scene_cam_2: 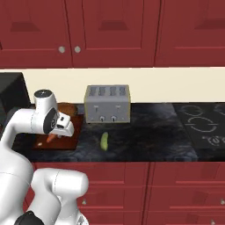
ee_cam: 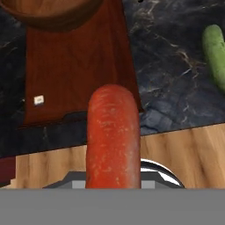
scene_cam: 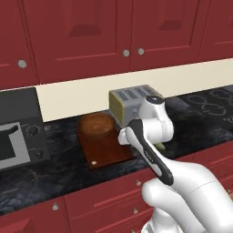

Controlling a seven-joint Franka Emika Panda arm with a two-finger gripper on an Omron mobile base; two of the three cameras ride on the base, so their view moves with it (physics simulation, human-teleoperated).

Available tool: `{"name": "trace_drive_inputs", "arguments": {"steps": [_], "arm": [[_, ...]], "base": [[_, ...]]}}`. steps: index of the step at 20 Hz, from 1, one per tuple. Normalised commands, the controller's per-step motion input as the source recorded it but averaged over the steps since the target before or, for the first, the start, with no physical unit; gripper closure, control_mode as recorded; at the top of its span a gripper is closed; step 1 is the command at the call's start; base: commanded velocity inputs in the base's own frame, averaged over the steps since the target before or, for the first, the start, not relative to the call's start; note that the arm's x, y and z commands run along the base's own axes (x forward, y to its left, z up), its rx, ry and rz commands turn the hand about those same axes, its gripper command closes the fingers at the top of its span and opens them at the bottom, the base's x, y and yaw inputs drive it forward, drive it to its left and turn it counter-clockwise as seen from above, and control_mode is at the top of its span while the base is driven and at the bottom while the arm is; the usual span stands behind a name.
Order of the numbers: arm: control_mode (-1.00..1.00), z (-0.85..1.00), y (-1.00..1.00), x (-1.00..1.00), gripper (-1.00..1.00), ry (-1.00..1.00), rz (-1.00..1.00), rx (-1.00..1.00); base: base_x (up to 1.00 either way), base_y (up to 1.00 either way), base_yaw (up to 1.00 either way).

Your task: Place the two vegetables and bowl onto the tray for setting up a vegetable dip station.

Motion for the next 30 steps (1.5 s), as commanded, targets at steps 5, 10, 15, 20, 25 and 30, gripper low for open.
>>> {"name": "trace_drive_inputs", "arguments": {"steps": [5, 10, 15, 20, 25, 30], "arm": [[1.0, 0.0, 0.0, 0.0, 1.0, 0.0, 0.0, 0.0], [1.0, 0.0, 0.0, 0.0, 1.0, 0.0, 0.0, 0.0], [1.0, 0.0, 0.0, 0.0, 1.0, 0.0, 0.0, 0.0], [1.0, 0.0, 0.0, 0.0, 1.0, 0.0, 0.0, 0.0], [1.0, 0.0, 0.0, 0.0, 1.0, 0.0, 0.0, 0.0], [1.0, 0.0, 0.0, 0.0, 1.0, 0.0, 0.0, 0.0]], "base": [[0.16, 0.64, -0.07], [0.32, 0.51, -0.13], [0.3, 0.43, -0.04], [0.04, 0.3, 0.0], [0.02, 0.2, 0.0], [0.05, 0.14, 0.03]]}}
